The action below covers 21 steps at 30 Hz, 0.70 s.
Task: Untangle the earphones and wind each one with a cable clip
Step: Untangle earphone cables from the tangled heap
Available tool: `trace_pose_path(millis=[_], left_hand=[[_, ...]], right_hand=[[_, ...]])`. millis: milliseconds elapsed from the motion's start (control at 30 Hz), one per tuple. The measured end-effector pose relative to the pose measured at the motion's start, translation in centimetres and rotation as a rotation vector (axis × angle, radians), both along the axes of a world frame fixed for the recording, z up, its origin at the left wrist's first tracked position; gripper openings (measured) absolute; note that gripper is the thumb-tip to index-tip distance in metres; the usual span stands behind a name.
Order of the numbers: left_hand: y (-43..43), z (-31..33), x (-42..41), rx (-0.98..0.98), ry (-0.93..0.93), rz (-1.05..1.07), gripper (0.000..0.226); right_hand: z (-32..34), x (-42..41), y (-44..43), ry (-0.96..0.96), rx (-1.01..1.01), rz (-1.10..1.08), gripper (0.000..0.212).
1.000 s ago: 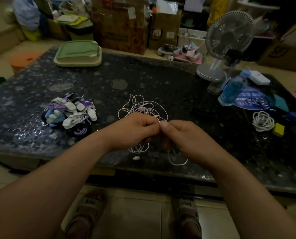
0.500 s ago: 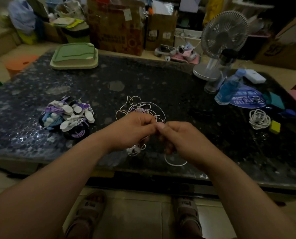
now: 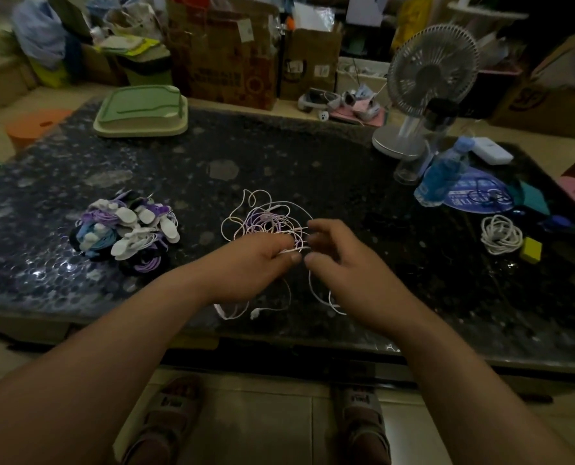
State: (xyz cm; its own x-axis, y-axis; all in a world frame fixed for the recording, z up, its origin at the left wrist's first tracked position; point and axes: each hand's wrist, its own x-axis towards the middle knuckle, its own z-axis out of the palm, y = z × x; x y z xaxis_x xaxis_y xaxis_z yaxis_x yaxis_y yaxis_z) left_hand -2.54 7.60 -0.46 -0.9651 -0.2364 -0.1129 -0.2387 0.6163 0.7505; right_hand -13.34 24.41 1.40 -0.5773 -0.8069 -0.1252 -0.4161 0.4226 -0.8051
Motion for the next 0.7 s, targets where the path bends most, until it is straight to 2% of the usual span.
trace_pose_path(millis=[67, 100, 133, 167, 267, 333, 433, 500, 600, 667, 700], left_hand=[[0.1, -0.3, 0.1, -0.026, 0.001, -0.021, 0.029], [0.1, -0.3, 0.1, -0.046, -0.004, -0.037, 0.026], [0.1, -0.2, 0.1, -0.037, -0.003, -0.054, 0.022], [0.0, -0.1, 0.2, 0.026, -0.001, -0.058, 0.020], [-0.1, 0.9, 0.3, 0.421, 0.036, 0.056, 0.019], [-0.5, 0.8, 0.3, 0.520, 0.063, 0.128, 0.021], [-0.5, 0.5, 0.2, 0.394, 0.004, 0.165, 0.026], [-0.1, 0.5, 0.2, 0.382, 0.001, 0.204, 0.029], [0.1, 0.8, 0.1, 0.434, 0.043, 0.267, 0.021], [0.1, 0.7, 0.2, 0.417, 0.049, 0.259, 0.004], [0.1, 0.6, 0.3, 0.384, 0.063, 0.249, 0.016]], right_hand=[[-0.5, 0.3, -0.5, 0.048, 0.045, 0.025, 0.019], [-0.4, 0.3, -0.7, 0.098, 0.062, 0.021, 0.014], [-0.4, 0.1, -0.8, 0.100, 0.059, 0.002, 0.018], [-0.3, -0.1, -0.8, 0.043, 0.039, -0.036, 0.022], [0.2, -0.8, -0.2, -0.137, -0.034, -0.134, 0.021], [0.5, -0.7, 0.1, -0.217, -0.055, -0.102, 0.019], [1.1, -0.2, 0.0, -0.415, -0.149, -0.082, 0.019], [1.5, -0.1, -0.1, -0.493, -0.219, -0.102, 0.027], [1.5, -0.4, -0.2, -0.478, -0.252, -0.120, 0.038], [1.6, -0.4, -0.1, -0.444, -0.236, -0.123, 0.037], [1.7, -0.4, -0.1, -0.419, -0.227, -0.120, 0.036]])
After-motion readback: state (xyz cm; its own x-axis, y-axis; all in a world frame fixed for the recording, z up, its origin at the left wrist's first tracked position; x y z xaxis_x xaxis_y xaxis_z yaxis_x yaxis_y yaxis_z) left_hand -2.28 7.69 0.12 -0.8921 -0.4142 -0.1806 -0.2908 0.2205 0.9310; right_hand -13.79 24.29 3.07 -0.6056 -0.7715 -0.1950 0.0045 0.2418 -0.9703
